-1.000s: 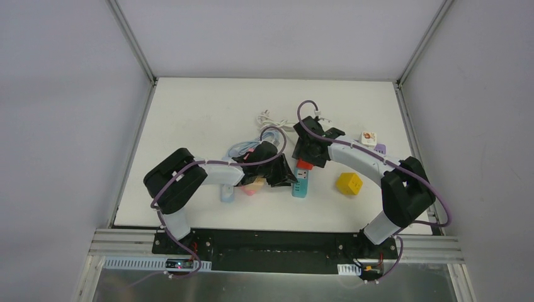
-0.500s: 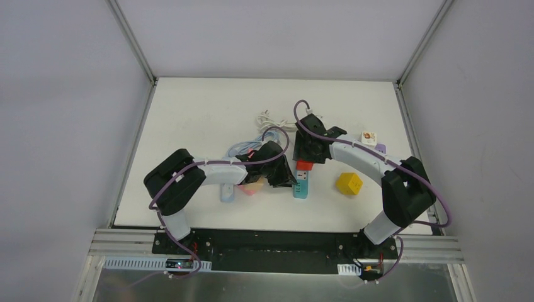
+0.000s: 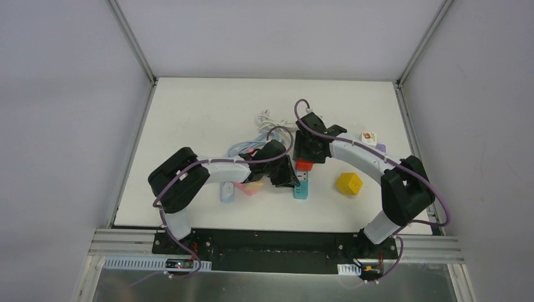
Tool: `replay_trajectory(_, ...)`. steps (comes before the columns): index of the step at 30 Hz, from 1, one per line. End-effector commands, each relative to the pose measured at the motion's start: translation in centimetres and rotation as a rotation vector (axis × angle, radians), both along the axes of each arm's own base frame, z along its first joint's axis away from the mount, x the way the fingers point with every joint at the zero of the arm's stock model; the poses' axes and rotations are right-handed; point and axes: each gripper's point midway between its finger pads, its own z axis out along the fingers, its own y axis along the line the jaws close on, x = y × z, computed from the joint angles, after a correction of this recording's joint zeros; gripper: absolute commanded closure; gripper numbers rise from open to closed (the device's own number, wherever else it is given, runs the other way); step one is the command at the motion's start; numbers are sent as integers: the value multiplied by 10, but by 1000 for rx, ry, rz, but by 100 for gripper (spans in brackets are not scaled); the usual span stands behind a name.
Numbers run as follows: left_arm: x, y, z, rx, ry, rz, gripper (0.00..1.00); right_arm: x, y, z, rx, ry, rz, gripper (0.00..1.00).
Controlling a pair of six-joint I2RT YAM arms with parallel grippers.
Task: Pull the plug off the socket
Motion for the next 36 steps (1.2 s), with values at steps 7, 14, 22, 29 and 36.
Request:
replay_trajectory(7, -29, 35, -50, 201, 97, 11, 84, 10, 27, 51, 210, -11, -1, 100)
replay_trajectory(14, -30, 37, -52, 214, 106, 13, 86, 0, 19, 24, 15, -66, 17, 100)
replay_trajectory(22, -28, 35, -49, 211, 103, 16, 87, 8, 12, 44, 149, -103, -1, 100)
replay_trajectory(29, -27, 33, -47, 209, 94, 14, 88, 3, 16, 43, 142, -95, 4, 100)
replay_trajectory(36, -25, 36, -39, 226, 76, 4, 87, 14, -8, 66, 66, -183, -89, 100)
